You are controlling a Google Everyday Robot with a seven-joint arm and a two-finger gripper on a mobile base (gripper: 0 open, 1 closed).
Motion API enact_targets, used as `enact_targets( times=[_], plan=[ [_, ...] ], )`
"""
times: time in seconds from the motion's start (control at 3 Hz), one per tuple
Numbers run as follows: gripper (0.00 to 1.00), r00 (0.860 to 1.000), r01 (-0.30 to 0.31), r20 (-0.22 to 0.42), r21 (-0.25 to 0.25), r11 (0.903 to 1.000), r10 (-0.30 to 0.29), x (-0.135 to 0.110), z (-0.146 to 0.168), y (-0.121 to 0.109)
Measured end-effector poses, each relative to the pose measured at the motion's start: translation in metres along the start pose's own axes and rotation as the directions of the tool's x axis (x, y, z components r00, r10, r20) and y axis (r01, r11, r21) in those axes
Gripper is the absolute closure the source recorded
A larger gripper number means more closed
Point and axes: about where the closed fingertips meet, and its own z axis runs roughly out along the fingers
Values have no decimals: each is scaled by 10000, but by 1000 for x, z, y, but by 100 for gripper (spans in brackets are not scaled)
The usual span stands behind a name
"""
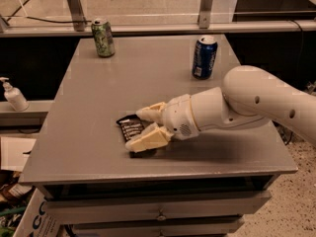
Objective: Move rxbar chocolate near pepsi can
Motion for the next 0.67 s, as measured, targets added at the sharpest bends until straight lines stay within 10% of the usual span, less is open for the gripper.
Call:
enact_targets(
  times=[0.67],
  plan=[
    [87, 9997, 84, -221, 546, 9985, -72, -3, -32, -7]
  ],
)
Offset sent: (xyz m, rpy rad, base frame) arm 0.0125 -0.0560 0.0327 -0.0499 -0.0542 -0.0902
